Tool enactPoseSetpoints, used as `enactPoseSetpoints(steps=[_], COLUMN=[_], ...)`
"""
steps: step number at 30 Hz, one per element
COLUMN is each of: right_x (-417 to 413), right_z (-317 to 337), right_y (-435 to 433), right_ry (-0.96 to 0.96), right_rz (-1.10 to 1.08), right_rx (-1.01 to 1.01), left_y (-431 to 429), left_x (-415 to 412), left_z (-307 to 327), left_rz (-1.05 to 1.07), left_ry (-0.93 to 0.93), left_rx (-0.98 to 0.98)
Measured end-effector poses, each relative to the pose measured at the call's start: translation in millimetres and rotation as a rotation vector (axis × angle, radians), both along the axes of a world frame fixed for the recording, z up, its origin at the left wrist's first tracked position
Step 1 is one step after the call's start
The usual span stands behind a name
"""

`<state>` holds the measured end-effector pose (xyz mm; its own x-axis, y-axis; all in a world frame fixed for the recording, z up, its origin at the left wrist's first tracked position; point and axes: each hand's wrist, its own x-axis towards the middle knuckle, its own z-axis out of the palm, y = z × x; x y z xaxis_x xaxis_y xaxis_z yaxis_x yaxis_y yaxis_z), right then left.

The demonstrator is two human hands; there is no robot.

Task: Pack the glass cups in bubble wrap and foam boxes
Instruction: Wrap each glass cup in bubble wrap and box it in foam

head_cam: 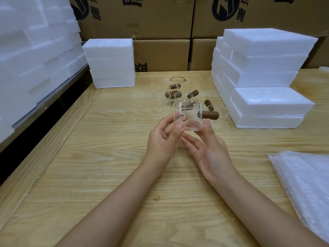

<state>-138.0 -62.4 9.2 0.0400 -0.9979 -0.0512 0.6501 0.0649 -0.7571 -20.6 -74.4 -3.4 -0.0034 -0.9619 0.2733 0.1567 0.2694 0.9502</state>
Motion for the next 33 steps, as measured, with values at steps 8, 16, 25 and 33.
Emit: enactPoseSetpoints(steps=[8,16,25,33], right_x=[3.9,-3.0,-2.9,-1.4], right_z=[-0.2,4.5,-0.3,4.5], right_y=[5.1,1.4,-2.5,1.5], right_ry=[0.021,-0.118,-0.05,0.167], right_rz=[-0.106,0.076,0.049,-0.158], right_rx=[-0.074,-0.082,-0.012,-0.119], left_y=[1.4,2.4,1.7,6.4], left_x=[-3.9,-3.2,-1.8,-3.5], left_z=[-5.3,-1.3,-2.7,-1.2], left_rz=[0.056,0.041,0.097,0.189], left_ry=[-0.083,-0.071,-0.121,-0.201], left_rx=[-0.05,-0.04,-0.063,-0.094])
